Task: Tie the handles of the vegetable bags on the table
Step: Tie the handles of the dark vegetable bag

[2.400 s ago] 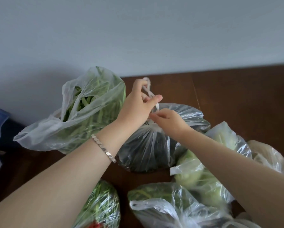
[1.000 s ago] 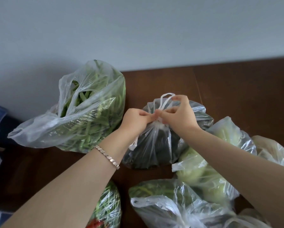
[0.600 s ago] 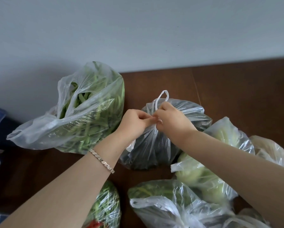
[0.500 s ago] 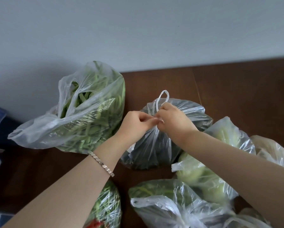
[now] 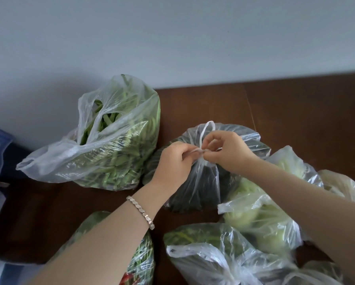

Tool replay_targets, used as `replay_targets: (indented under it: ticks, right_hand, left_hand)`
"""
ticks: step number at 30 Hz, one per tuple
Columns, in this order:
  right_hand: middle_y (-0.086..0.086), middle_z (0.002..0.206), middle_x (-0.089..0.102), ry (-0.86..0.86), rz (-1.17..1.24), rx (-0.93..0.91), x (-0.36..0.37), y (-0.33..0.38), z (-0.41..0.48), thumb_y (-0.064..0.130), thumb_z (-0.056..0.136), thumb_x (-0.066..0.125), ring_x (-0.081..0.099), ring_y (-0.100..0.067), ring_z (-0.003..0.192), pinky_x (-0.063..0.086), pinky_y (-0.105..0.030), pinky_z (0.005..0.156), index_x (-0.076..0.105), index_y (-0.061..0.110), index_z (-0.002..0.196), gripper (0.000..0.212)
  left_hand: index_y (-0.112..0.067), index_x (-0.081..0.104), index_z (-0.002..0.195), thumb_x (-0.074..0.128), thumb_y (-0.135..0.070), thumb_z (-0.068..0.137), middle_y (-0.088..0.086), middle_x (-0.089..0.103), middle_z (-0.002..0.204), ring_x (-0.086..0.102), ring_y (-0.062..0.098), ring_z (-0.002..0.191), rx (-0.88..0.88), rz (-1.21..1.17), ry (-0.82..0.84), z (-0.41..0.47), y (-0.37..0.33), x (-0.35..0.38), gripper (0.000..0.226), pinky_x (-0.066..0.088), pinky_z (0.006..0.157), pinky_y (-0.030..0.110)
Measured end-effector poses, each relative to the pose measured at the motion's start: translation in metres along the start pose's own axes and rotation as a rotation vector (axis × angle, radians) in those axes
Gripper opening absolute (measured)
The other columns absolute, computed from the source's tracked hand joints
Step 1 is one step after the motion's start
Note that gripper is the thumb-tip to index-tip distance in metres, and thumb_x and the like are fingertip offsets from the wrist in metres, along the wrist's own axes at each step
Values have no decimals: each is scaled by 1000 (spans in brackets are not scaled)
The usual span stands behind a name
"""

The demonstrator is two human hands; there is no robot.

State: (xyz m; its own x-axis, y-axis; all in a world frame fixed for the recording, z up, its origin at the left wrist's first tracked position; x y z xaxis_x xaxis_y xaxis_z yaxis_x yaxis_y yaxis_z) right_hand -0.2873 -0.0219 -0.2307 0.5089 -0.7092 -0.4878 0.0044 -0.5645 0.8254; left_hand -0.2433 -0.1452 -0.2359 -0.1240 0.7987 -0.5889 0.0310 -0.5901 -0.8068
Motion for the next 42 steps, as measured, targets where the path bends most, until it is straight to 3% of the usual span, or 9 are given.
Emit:
replay_targets:
  ticks: [6,10,13,18,22,28,31,34,42]
  right_hand:
    - [10,65,59,284,66,104,-6,-4,1,3,76,69,51,-1,56,43,-17,68,69,28,72,25]
    - [12,59,58,77,-116,-121,2,2,-4,6,81,66,42,-3,47,39,-14,51,75,26,91,24]
    - [-8,82,65,-22,-368,-349,7,5,-8,5,84,63,59,-19,74,49,-30,73,73,17,100,22]
    - [-12,72,58,-85,-761,-581,14,0,-13,-8,59,77,58,-28,58,49,-35,42,63,2,77,25]
    - [-7,65,55,-178,-844,-658,16,12,-19,8,60,82,53,-23,53,45,-30,45,64,8,63,19]
    - [-2,55,52,-277,-715,-563,19,8,-30,17,78,55,50,-21,46,41,-27,45,57,12,56,23]
    - [-3,56,51,-306,-654,-540,21,-1,-41,22,82,39,49,-22,48,39,-25,50,56,11,57,32]
    - [-2,58,53,-302,-662,-474,22,-4,-44,22,83,40,51,-22,49,44,-26,50,59,11,59,32]
    - [6,85,58,-30,-350,-90,1,11,-56,25,95,44,58,-17,82,47,-31,74,56,20,109,19]
  left_hand:
    - [-9,70,101,56,-10,90,-4,61,87,53,-1,80,-61,-12,3,1,6,9,18,40,76,6]
    - [-11,70,100,56,-16,91,-3,66,83,56,1,73,-125,-39,100,3,8,9,18,42,65,6]
    - [-13,69,99,56,-24,92,-12,60,71,53,-4,62,-211,-55,164,6,9,6,19,40,57,5]
    - [-10,70,99,57,-22,91,-3,65,83,55,1,73,-253,-71,152,6,8,7,19,42,67,12]
    - [-4,71,89,58,-16,90,6,67,79,58,10,72,-320,-72,73,8,5,7,18,43,65,21]
    - [-1,72,78,57,-13,88,11,68,78,56,13,66,-334,97,13,12,7,5,21,39,57,13]
    - [4,70,73,60,-14,85,16,65,69,59,26,69,-409,148,15,22,13,5,23,42,62,31]
    - [2,69,70,63,-14,82,7,58,60,55,24,68,-457,195,11,27,13,9,22,36,57,26]
    - [-12,61,114,49,-14,92,8,54,120,53,28,108,-287,478,51,5,-17,-33,25,44,92,37]
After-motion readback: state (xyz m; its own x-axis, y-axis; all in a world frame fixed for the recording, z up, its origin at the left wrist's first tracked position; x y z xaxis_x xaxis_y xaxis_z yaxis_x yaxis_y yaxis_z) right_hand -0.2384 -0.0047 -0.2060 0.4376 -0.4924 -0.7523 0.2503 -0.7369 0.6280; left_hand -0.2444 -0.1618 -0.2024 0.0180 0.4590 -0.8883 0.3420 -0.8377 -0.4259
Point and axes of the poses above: each hand's wrist, its own z-axis towards the middle knuckle, its own x-axis out of the palm, y = z × x, the point moved 5 cm from there along z, towards the middle knuckle
